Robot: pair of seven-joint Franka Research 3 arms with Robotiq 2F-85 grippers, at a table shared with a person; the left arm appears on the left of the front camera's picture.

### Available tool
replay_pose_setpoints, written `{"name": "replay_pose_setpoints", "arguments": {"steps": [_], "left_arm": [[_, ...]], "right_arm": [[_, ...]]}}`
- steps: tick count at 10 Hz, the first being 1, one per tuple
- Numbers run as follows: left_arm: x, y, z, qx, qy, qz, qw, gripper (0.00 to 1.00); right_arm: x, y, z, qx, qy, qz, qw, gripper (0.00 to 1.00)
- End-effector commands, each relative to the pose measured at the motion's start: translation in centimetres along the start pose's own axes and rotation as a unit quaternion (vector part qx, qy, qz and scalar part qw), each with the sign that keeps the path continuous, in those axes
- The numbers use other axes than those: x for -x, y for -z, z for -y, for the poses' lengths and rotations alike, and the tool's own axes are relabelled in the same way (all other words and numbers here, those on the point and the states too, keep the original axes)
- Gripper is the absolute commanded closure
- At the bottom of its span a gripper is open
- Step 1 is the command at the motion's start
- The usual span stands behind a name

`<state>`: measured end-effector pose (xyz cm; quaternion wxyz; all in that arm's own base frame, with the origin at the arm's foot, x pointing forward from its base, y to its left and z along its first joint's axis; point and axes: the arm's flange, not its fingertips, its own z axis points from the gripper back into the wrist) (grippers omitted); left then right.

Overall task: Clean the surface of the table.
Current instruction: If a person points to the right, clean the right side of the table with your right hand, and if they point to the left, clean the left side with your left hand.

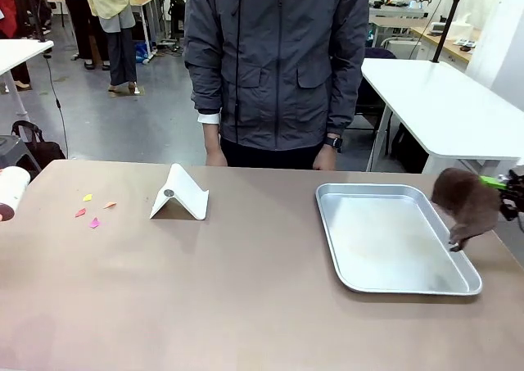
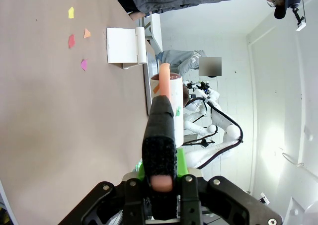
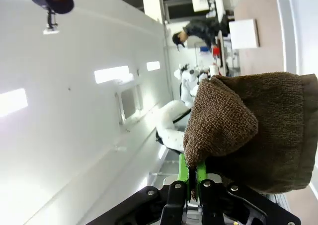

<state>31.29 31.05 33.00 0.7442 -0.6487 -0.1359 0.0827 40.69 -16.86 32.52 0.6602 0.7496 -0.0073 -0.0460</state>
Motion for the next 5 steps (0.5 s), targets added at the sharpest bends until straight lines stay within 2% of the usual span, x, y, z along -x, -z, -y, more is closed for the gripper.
{"name": "replay_pose_setpoints", "arguments": {"steps": [1,2,3,5], "left_arm": [[0.3,0.0,0.4,0.008,0.008,-0.002,1.0,1.0],[0.3,0.0,0.4,0.008,0.008,-0.002,1.0,1.0],[0.3,0.0,0.4,0.008,0.008,-0.002,1.0,1.0],[0.3,0.0,0.4,0.008,0.008,-0.002,1.0,1.0]], "right_arm": [[0.6,-3.0,-0.3,-0.02,-0.014,0.057,0.998,0.94],[0.8,-3.8,-0.1,-0.021,-0.018,0.094,0.995,0.94],[0.6,-2.1,0.0,-0.003,-0.002,0.027,1.0,0.94],[0.6,-2.1,0.0,-0.003,-0.002,0.027,1.0,0.94]]}}
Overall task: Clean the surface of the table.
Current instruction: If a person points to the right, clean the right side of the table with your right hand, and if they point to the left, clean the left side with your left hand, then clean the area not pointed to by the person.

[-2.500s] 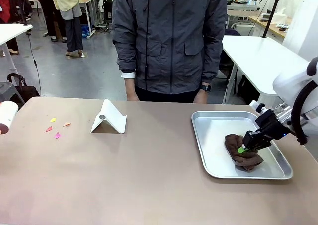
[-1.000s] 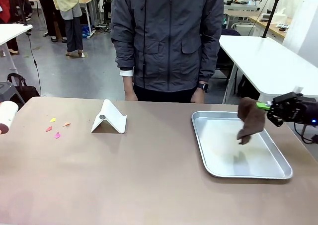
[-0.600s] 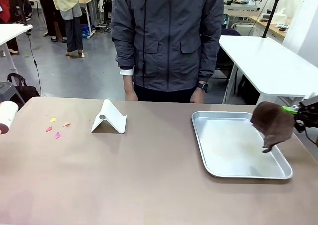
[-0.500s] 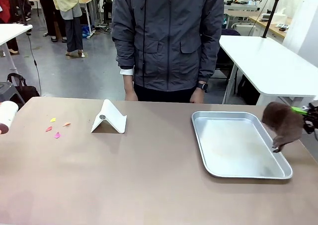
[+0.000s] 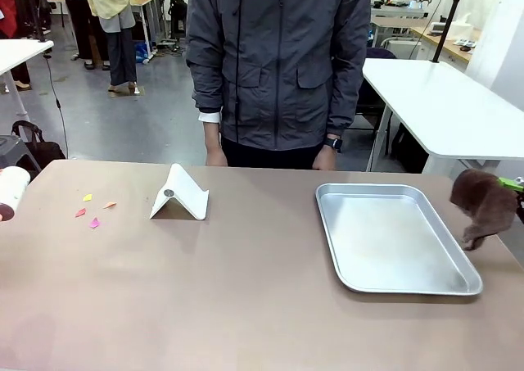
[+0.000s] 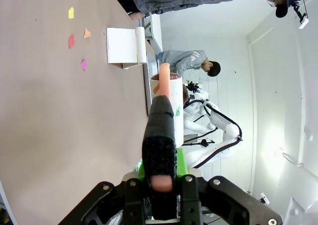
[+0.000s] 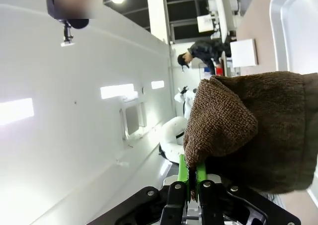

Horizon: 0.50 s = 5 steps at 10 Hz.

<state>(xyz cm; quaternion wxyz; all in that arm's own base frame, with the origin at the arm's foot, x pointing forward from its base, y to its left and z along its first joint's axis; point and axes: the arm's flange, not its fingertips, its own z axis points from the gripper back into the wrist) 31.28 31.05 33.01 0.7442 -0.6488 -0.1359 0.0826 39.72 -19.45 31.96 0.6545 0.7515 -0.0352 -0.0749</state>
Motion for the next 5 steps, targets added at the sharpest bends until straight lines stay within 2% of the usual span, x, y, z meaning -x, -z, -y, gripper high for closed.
{"name": "replay_pose_setpoints", "arguments": {"steps": [1,5], "left_arm": [[0.29,0.0,0.35,0.008,0.008,-0.002,1.0,1.0],[0.29,0.0,0.35,0.008,0.008,-0.002,1.0,1.0]], "right_arm": [[-0.08,0.65,-0.28,0.003,-0.001,-0.013,1.0,0.94],[-0.08,0.65,-0.28,0.003,-0.001,-0.013,1.0,0.94]]}}
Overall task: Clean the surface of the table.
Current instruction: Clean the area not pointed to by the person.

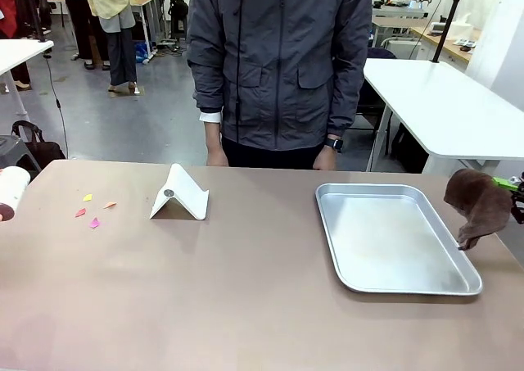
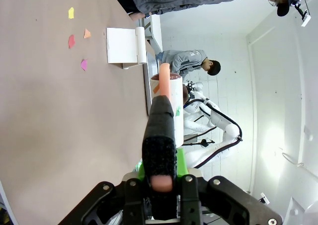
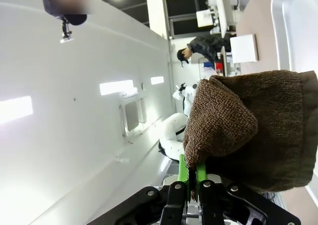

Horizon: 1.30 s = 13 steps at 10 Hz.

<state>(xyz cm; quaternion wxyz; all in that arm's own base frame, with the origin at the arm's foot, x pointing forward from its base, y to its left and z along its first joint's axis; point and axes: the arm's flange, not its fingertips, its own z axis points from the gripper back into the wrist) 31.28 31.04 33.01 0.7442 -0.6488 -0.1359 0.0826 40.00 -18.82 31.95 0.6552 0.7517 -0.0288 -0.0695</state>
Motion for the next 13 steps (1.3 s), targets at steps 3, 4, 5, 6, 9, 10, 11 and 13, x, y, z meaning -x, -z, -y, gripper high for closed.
{"name": "replay_pose_setpoints", "arguments": {"steps": [3,4,5,6,9,10,11,13], "left_arm": [[0.3,0.0,0.3,0.008,0.008,-0.002,1.0,1.0],[0.3,0.0,0.3,0.008,0.008,-0.002,1.0,1.0],[0.3,0.0,0.3,0.008,0.008,-0.002,1.0,1.0],[0.0,0.0,0.0,0.0,0.0,0.0,1.0,0.77],[0.7,1.2,3.3,-0.076,0.041,0.138,0.987,0.77],[0.5,2.2,4.1,-0.099,0.038,0.14,0.985,0.77],[-0.1,3.4,4.7,-0.124,0.021,0.13,0.983,0.77],[-1.4,5.4,5.3,-0.163,-0.021,0.129,0.978,0.77]], "right_arm": [[0.1,0.0,-0.4,0.003,-0.002,-0.004,1.0,0.94],[0.1,0.0,-0.4,0.003,-0.002,-0.004,1.0,0.94],[0.1,0.0,-0.4,0.003,-0.002,-0.004,1.0,0.94],[0.1,0.0,-0.4,0.003,-0.002,-0.004,1.0,0.94],[0.1,0.0,-0.4,0.003,-0.002,-0.004,1.0,0.94],[0.1,0.0,-0.4,0.003,-0.002,-0.004,1.0,0.94],[0.1,0.0,-0.4,0.003,-0.002,-0.004,1.0,0.94],[0.1,0.0,-0.4,0.003,-0.002,-0.004,1.0,0.94]]}}
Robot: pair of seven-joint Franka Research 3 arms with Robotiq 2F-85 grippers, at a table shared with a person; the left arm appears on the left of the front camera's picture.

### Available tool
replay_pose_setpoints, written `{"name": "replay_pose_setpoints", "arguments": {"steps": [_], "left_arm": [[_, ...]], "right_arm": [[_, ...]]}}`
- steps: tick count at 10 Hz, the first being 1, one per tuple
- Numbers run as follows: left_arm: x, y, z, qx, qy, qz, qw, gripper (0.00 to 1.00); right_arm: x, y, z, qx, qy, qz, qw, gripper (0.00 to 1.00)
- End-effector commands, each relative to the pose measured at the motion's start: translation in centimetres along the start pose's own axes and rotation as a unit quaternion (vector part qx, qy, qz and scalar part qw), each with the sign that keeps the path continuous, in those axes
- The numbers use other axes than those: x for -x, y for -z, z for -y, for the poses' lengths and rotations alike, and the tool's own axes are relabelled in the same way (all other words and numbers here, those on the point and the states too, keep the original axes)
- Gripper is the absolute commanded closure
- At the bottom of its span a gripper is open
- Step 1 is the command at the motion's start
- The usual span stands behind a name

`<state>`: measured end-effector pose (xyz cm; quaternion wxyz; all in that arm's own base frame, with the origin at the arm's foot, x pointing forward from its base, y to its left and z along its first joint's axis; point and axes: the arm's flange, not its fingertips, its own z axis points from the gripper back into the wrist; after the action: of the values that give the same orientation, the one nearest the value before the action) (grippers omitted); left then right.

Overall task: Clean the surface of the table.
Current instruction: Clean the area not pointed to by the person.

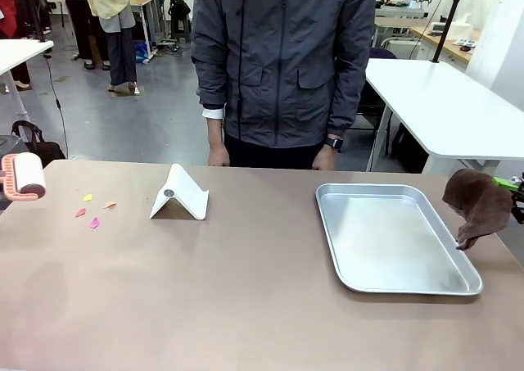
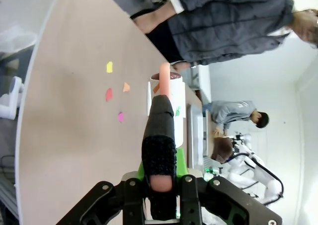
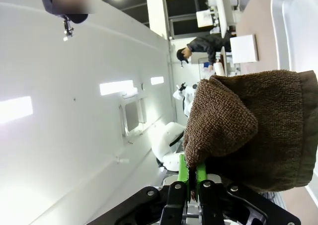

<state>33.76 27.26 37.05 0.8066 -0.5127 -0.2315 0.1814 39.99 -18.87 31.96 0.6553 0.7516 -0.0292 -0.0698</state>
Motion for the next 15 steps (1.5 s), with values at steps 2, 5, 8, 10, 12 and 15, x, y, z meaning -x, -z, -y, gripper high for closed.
{"name": "replay_pose_setpoints", "arguments": {"steps": [2,5,8,10,12,15], "left_arm": [[-0.1,3.2,1.8,-0.064,-0.059,-0.018,0.996,0.77],[-0.5,4.9,0.7,-0.108,-0.076,-0.009,0.991,0.77],[-0.1,6.3,-1.5,-0.176,-0.066,-0.015,0.982,0.77],[-0.1,7.0,-2.0,-0.167,-0.054,-0.01,0.984,0.77],[0.2,7.9,-2.1,-0.178,-0.046,-0.006,0.983,0.77],[0.1,9.8,-2.1,-0.202,-0.056,-0.029,0.977,0.77]], "right_arm": [[0.1,0.0,-0.3,0.002,-0.002,-0.005,1.0,0.94],[0.1,0.0,-0.3,0.002,-0.002,-0.005,1.0,0.94],[0.1,0.0,-0.3,0.002,-0.002,-0.005,1.0,0.94],[0.1,0.0,-0.3,0.002,-0.002,-0.005,1.0,0.94],[0.1,0.0,-0.3,0.002,-0.002,-0.005,1.0,0.94],[0.1,0.0,-0.3,0.002,-0.002,-0.005,1.0,0.94]]}}
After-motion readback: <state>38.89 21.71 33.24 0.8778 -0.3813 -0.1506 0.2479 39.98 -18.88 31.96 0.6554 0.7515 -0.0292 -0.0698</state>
